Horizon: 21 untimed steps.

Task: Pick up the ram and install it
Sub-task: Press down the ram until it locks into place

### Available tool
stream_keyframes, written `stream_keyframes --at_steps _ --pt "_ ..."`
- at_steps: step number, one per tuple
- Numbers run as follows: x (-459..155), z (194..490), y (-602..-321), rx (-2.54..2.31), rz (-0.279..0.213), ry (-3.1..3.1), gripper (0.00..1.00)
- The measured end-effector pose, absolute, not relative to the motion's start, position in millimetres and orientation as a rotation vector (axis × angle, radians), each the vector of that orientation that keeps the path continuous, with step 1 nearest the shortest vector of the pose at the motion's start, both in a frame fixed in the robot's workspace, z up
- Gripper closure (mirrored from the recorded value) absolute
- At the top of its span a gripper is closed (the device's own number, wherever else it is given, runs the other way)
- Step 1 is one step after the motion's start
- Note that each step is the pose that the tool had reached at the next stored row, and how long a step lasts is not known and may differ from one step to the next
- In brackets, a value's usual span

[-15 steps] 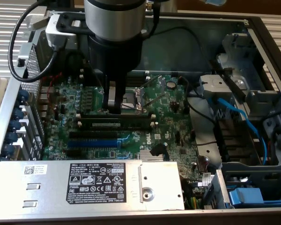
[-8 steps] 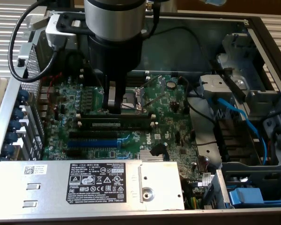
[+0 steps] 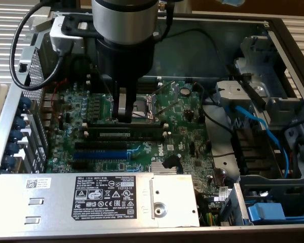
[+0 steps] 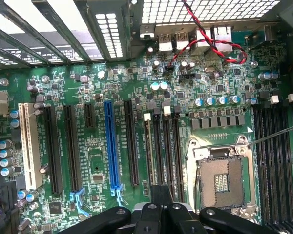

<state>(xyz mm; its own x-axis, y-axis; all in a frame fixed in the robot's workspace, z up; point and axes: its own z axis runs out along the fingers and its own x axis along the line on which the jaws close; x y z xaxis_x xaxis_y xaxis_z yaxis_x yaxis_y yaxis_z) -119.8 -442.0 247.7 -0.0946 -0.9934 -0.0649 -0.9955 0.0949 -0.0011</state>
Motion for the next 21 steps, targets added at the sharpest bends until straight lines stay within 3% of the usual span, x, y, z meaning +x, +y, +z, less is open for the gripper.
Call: stream_keyframes --at_steps 21 --pt "-108.2 247.8 -441.9 -2.327 0.081 2.044 0.89"
